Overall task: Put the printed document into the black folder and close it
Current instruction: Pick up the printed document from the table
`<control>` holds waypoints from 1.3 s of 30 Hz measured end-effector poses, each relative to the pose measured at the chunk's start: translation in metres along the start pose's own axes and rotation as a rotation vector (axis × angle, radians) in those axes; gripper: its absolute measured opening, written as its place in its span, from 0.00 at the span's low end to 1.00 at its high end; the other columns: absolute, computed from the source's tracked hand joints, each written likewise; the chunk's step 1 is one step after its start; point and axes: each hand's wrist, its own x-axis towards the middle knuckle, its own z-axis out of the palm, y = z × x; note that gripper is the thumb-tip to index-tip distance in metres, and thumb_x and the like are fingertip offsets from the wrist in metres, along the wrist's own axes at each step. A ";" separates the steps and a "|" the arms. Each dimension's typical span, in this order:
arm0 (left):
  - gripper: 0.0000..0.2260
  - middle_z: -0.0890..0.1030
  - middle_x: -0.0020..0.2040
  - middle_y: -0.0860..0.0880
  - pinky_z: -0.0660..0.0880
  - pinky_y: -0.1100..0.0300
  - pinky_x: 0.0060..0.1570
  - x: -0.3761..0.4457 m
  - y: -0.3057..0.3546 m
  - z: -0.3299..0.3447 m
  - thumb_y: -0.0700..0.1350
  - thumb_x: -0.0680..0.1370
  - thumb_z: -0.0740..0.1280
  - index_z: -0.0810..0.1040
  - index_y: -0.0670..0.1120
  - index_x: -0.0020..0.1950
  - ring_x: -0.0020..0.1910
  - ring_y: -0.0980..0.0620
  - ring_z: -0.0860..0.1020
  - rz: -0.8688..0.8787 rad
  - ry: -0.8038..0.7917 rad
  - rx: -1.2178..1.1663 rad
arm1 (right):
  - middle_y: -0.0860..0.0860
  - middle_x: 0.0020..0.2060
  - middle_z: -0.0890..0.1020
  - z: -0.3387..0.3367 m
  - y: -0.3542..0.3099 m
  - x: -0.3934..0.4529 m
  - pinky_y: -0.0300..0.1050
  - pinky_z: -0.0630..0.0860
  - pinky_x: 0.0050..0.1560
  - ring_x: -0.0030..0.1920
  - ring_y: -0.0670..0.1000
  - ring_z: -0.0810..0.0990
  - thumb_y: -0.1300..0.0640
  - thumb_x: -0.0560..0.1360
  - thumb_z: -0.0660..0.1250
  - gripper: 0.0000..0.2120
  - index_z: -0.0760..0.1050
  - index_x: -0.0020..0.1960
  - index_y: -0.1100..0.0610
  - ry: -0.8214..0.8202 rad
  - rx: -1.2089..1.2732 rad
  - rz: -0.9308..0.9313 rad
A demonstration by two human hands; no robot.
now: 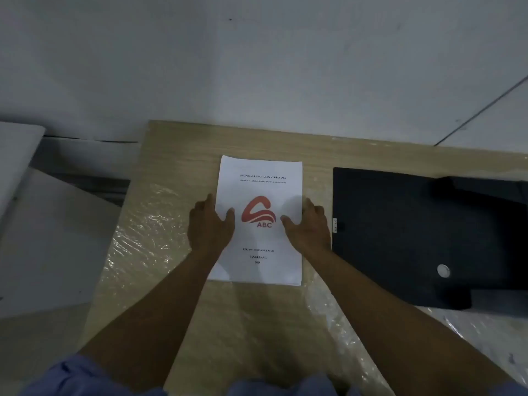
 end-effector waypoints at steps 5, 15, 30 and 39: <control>0.22 0.82 0.60 0.44 0.79 0.50 0.53 0.005 0.009 0.002 0.54 0.76 0.71 0.77 0.45 0.66 0.56 0.42 0.82 -0.174 -0.035 -0.251 | 0.57 0.67 0.76 0.003 -0.012 0.011 0.55 0.81 0.58 0.63 0.60 0.79 0.51 0.75 0.76 0.34 0.65 0.74 0.57 0.007 0.294 0.220; 0.04 0.88 0.51 0.46 0.84 0.49 0.47 0.006 0.000 -0.006 0.43 0.78 0.72 0.85 0.50 0.50 0.46 0.44 0.86 -0.294 -0.285 -0.741 | 0.56 0.49 0.87 -0.018 -0.012 0.015 0.42 0.84 0.32 0.44 0.54 0.87 0.56 0.77 0.76 0.10 0.82 0.57 0.57 -0.238 0.731 0.311; 0.04 0.86 0.43 0.55 0.81 0.63 0.37 -0.057 0.120 0.028 0.49 0.75 0.78 0.84 0.52 0.47 0.42 0.55 0.85 -0.042 -0.387 -0.802 | 0.51 0.46 0.90 -0.133 0.072 -0.024 0.45 0.84 0.37 0.44 0.53 0.89 0.53 0.73 0.80 0.10 0.84 0.52 0.53 -0.033 0.787 0.158; 0.13 0.85 0.48 0.50 0.78 0.62 0.38 -0.123 0.213 0.096 0.48 0.76 0.76 0.84 0.45 0.58 0.42 0.55 0.83 0.022 -0.367 -0.752 | 0.53 0.50 0.88 -0.209 0.180 -0.038 0.49 0.85 0.45 0.48 0.55 0.88 0.52 0.74 0.78 0.12 0.83 0.54 0.57 0.117 0.750 0.192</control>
